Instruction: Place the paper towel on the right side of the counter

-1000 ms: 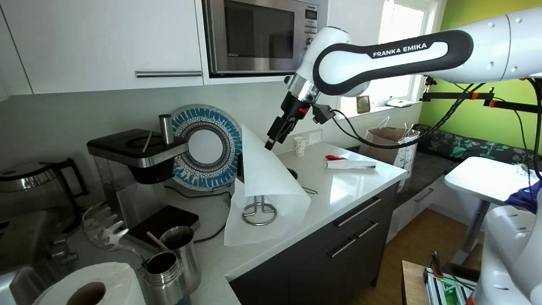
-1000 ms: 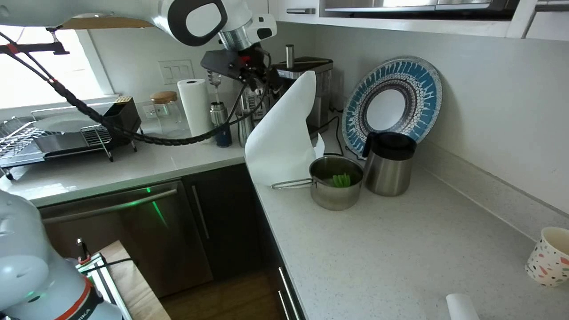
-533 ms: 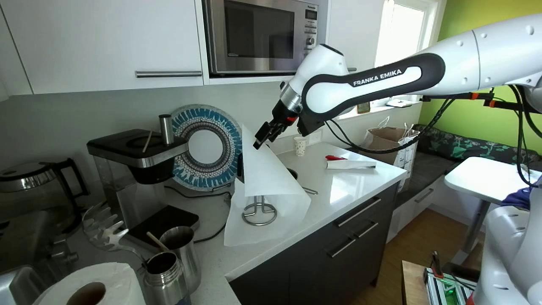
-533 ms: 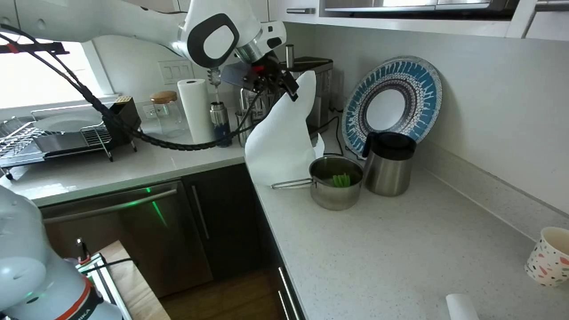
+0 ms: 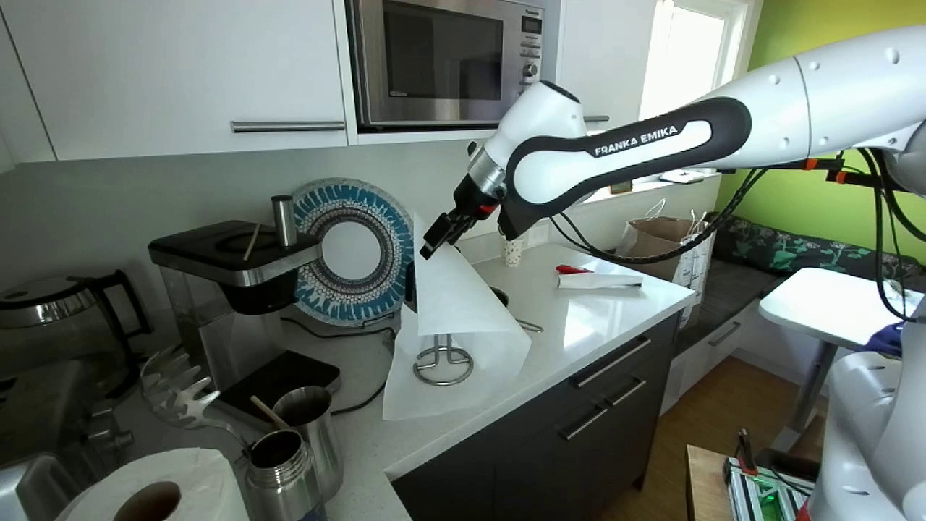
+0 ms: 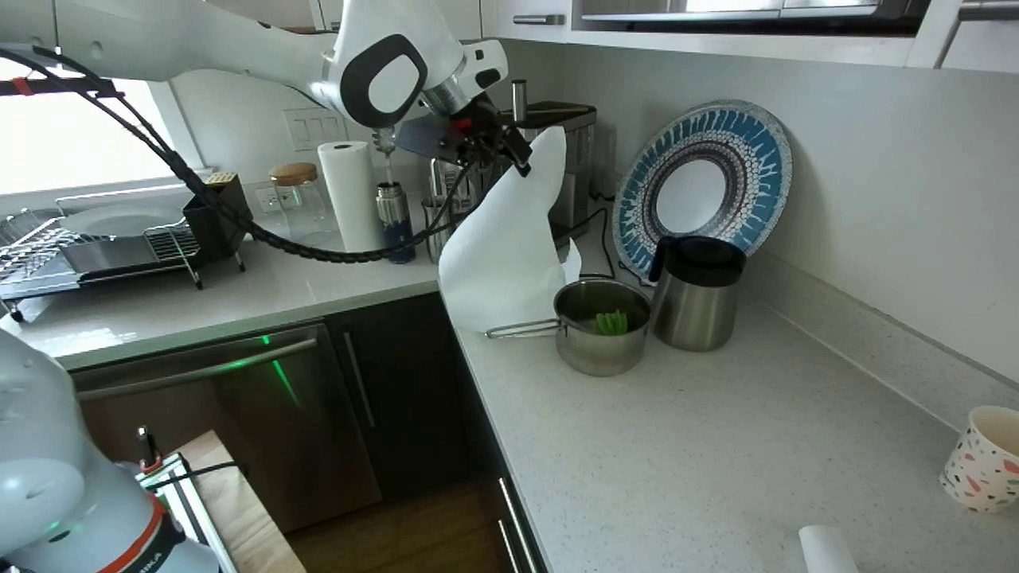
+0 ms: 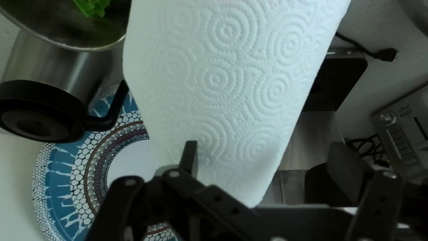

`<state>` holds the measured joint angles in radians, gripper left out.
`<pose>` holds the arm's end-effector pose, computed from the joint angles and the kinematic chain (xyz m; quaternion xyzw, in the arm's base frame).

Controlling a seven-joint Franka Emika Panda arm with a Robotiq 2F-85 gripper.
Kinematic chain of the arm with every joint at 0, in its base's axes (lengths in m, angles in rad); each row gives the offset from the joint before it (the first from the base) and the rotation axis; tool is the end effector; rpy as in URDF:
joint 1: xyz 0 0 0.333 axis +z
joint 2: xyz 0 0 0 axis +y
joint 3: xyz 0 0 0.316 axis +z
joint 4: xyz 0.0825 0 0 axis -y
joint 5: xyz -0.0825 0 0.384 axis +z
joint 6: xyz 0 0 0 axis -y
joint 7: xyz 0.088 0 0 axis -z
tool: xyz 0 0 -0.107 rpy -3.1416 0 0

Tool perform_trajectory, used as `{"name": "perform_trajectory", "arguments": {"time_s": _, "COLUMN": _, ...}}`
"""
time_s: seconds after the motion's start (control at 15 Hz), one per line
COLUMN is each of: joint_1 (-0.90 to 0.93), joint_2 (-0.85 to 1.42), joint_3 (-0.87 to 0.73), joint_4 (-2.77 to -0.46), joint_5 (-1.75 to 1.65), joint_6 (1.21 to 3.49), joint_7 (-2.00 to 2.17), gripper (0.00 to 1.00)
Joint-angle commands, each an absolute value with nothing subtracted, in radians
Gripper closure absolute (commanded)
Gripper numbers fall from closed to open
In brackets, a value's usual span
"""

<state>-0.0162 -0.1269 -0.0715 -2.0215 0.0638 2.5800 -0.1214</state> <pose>0.5656 -0.0528 0.5856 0.9415 -0.0051 0.3368 0.0058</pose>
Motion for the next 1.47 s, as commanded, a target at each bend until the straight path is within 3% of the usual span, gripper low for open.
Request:
{"name": "perform_trajectory", "arguments": {"time_s": 0.0, "joint_1": -0.013, "joint_2": -0.080, "joint_3": -0.054, "joint_4": -2.010, "joint_5": 0.054, "joint_6": 2.616, "joint_7": -0.129, "gripper": 0.30}}
{"name": "perform_trajectory", "arguments": {"time_s": 0.4, "joint_1": -0.034, "joint_2": -0.076, "joint_3": -0.053, "joint_4": -1.992, "joint_5": -0.017, "joint_6": 2.590, "joint_7": -0.107, "gripper": 0.79}}
{"name": "perform_trajectory", "arguments": {"time_s": 0.47, "joint_1": -0.036, "joint_2": -0.097, "joint_3": -0.062, "joint_4": -1.985, "joint_5": 0.022, "joint_6": 2.560, "joint_7": -0.132, "gripper": 0.36}}
{"name": "perform_trajectory", "arguments": {"time_s": 0.53, "joint_1": -0.036, "joint_2": -0.118, "joint_3": -0.075, "joint_4": -1.977, "joint_5": 0.077, "joint_6": 2.531, "joint_7": -0.182, "gripper": 0.40}}
{"name": "perform_trajectory", "arguments": {"time_s": 0.67, "joint_1": -0.041, "joint_2": -0.150, "joint_3": -0.108, "joint_4": -1.963, "joint_5": 0.153, "joint_6": 2.505, "joint_7": -0.281, "gripper": 0.35}}
{"name": "perform_trajectory", "arguments": {"time_s": 1.0, "joint_1": -0.001, "joint_2": -0.163, "joint_3": -0.213, "joint_4": -1.929, "joint_5": 0.466, "joint_6": 2.335, "joint_7": -0.634, "gripper": 0.00}}
{"name": "perform_trajectory", "arguments": {"time_s": 1.2, "joint_1": -0.022, "joint_2": -0.130, "joint_3": -0.234, "joint_4": -1.903, "joint_5": 0.567, "joint_6": 2.199, "joint_7": -0.730, "gripper": 0.00}}
{"name": "perform_trajectory", "arguments": {"time_s": 1.4, "joint_1": -0.061, "joint_2": -0.091, "joint_3": -0.219, "joint_4": -1.904, "joint_5": 0.478, "joint_6": 2.212, "joint_7": -0.689, "gripper": 0.00}}
